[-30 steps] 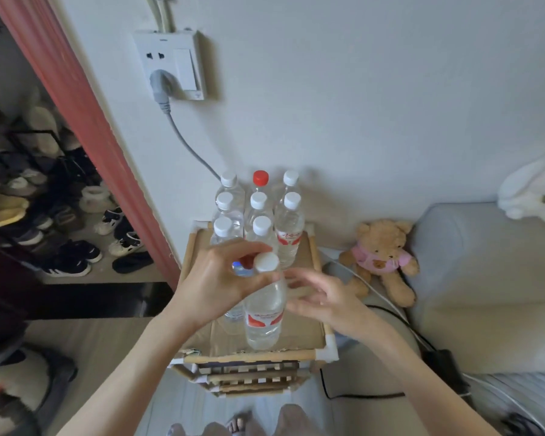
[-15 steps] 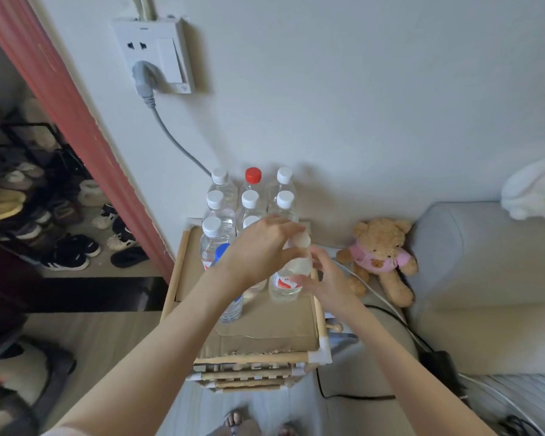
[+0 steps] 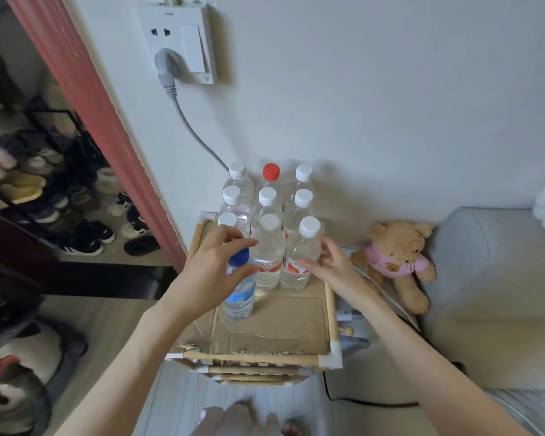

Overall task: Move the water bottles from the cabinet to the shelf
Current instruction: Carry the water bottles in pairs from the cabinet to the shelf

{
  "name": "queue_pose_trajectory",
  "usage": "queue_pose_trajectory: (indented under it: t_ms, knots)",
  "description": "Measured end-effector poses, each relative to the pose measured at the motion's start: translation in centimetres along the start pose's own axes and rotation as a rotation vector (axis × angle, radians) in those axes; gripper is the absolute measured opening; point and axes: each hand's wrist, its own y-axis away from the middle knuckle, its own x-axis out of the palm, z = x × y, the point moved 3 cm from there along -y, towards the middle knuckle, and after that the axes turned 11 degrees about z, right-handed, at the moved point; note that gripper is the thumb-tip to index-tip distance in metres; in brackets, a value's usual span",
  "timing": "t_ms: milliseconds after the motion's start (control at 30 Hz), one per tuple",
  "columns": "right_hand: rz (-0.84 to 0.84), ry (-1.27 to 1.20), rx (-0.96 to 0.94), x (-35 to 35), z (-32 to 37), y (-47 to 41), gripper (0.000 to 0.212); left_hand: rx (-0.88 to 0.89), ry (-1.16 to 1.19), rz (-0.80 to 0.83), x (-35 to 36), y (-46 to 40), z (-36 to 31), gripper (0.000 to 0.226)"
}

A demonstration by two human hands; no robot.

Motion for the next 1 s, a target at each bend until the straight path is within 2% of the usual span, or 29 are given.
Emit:
queue_pose_trajectory:
  t_ms: [133,233,333,533,633,767,900,1000]
  knots:
    - [-0.071,0.111,-0.152,-1.0,2.6,0.5,0.048,0.088,0.035,0.065,-0.5,0.7,0.4,0.041]
    - [-0.064,0.336,-0.246,-1.5,4.8,0.0,0.047,0.097,0.040,0.041,-0.9,0.6,0.6,0.041]
    - [-0.029,0.490,-0.188,-2.1,5.7,-0.6,0.039,0.074,0.037,0.004,-0.6,0.5,0.5,0.040]
    - [-0.067,0.603,-0.103,-2.8,6.6,0.1,0.031,-0.055,0.038,-0.159,-0.7,0.3,0.6,0.031]
    - [-0.044,0.664,-0.100,-2.6,6.8,0.4,0.030,-0.063,0.058,-0.141,-1.2,0.3,1.0,0.034]
    - [-0.003,0.623,-0.125,-2.2,6.9,0.8,0.045,0.040,-0.012,-0.045,-2.0,0.9,1.3,0.037]
    - [-0.054,0.621,-0.089,-2.7,6.8,0.8,0.031,0.003,0.012,-0.045,-2.2,1.0,1.7,0.036]
    - [-0.128,0.662,-0.016,-3.2,7.1,0.6,0.033,-0.067,0.056,-0.114,-2.2,0.7,1.7,0.029]
